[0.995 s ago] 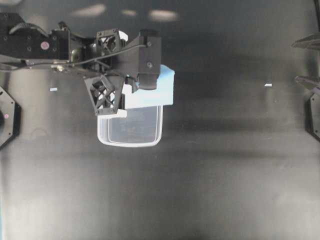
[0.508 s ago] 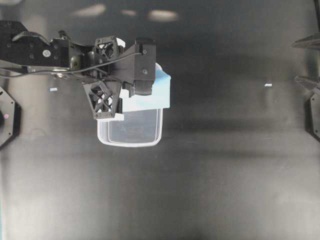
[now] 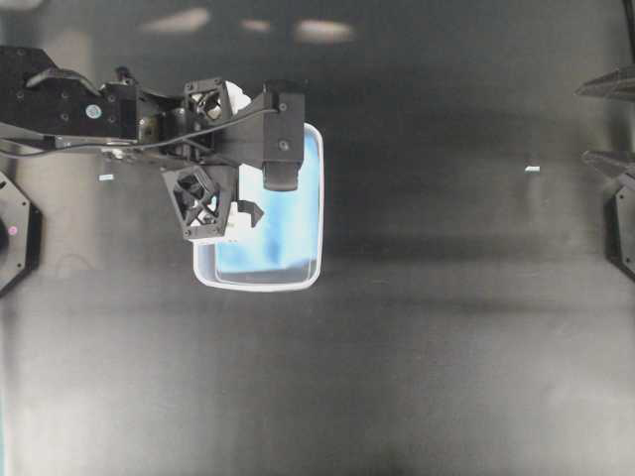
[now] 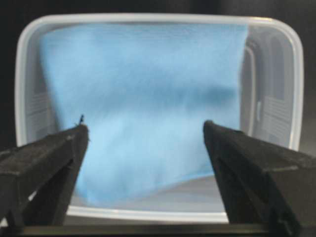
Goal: Place the blue towel into the container with the left arm.
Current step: 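Lower the towel into the container and open the left gripper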
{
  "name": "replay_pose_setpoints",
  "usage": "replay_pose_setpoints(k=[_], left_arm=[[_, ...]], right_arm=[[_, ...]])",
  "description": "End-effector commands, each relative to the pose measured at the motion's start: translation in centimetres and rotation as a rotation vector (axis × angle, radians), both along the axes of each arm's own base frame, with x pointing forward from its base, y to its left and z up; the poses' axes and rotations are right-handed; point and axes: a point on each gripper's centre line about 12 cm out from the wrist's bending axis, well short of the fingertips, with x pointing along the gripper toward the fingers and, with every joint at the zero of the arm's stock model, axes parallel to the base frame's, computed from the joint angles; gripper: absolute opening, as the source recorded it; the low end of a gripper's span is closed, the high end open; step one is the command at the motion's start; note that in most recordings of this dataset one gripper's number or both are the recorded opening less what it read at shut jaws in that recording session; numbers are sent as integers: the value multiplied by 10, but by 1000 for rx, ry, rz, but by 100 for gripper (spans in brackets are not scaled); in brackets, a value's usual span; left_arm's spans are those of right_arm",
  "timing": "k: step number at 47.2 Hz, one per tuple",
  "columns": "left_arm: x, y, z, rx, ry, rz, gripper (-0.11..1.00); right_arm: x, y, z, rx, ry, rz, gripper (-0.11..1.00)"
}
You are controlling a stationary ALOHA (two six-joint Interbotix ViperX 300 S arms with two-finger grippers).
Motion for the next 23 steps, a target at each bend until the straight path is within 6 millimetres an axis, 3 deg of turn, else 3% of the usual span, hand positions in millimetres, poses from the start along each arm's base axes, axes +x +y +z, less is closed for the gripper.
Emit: replay_pose_setpoints(k=[1,14,18,23], left_arm=[[-3,-2,31,5,-95,-1,90],[-50,-9,105,16,-479,-13,89],[-72,-12,112,25,-592,-28,89],[-94,-14,107,22,-644,-30,89]], right_arm=[[2,0,7,2,-17,0,77],[1,0,9,-1,-31,0,76],[2,0,8,-7,-27,-1,76],[2,0,7,-6,-24,-1,76]])
